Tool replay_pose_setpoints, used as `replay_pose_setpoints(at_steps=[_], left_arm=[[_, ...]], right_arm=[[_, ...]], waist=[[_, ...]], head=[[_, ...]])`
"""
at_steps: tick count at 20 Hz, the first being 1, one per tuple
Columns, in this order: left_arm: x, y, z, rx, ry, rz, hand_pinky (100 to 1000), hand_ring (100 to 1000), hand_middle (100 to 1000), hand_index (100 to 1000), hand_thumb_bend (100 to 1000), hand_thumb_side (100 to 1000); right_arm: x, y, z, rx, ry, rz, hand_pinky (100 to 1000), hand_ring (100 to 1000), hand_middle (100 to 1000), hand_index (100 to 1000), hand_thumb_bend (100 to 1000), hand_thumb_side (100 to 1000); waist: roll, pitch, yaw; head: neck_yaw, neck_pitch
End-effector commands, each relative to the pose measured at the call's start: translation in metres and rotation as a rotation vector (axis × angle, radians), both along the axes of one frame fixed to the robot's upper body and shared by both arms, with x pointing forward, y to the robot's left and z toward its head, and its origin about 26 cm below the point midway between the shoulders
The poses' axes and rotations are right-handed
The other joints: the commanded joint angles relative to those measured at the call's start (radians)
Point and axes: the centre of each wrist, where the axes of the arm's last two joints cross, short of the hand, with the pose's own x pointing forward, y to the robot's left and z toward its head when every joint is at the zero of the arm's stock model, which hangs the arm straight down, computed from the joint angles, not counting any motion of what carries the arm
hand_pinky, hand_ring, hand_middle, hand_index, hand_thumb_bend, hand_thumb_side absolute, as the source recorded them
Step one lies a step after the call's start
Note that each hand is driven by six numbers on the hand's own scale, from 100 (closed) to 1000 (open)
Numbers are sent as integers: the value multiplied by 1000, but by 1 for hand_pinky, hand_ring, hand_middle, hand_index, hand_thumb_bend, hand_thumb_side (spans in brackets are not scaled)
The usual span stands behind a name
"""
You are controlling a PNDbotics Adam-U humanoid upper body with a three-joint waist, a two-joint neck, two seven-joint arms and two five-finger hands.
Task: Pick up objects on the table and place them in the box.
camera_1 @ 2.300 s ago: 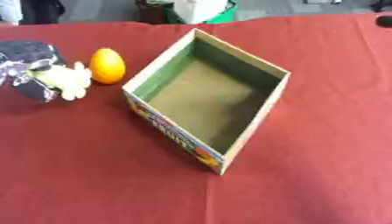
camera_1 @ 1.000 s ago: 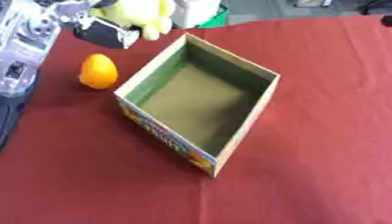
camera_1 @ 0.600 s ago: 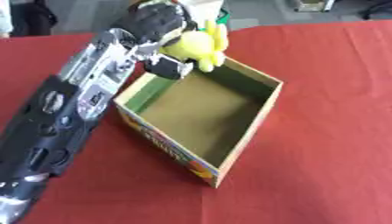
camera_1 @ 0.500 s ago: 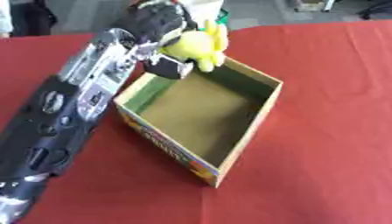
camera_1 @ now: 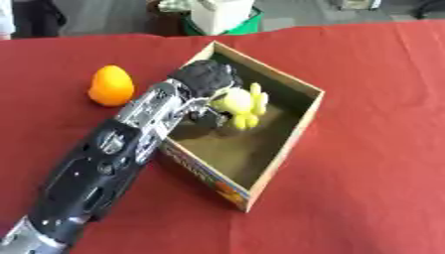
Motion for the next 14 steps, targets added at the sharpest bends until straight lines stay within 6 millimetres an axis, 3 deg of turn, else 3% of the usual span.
replay_pose_setpoints(at_steps=[1,5,7,11,14], left_arm=[[-2,-2,11,47,-7,-20,747,779,818,919,360,470],[-5,-1,19,78,-22,-3,829,870,903,986,713,751],[-6,0,21,86,-34,18,853,898,929,1000,822,805],[-8,1,27,74,-80,55,873,918,950,1000,894,819],[-13,2,36,41,-146,65,865,911,939,1000,854,811]], right_arm=[[-4,-1,8,-11,-25,4,699,939,762,927,100,1000],[-4,-1,7,-10,-22,3,699,939,762,927,100,1000],[-4,-1,7,-10,-21,3,699,939,762,927,100,1000],[-4,-1,7,-10,-20,3,699,939,761,927,100,1000],[-4,-1,6,-10,-19,2,698,939,761,927,100,1000]], waist=[[-7,-23,-1],[-7,-25,-1],[-7,-25,-1],[-8,-25,-1],[-9,-26,-1]], head=[[0,-7],[1,-5],[1,-5],[3,-6],[5,-8]])
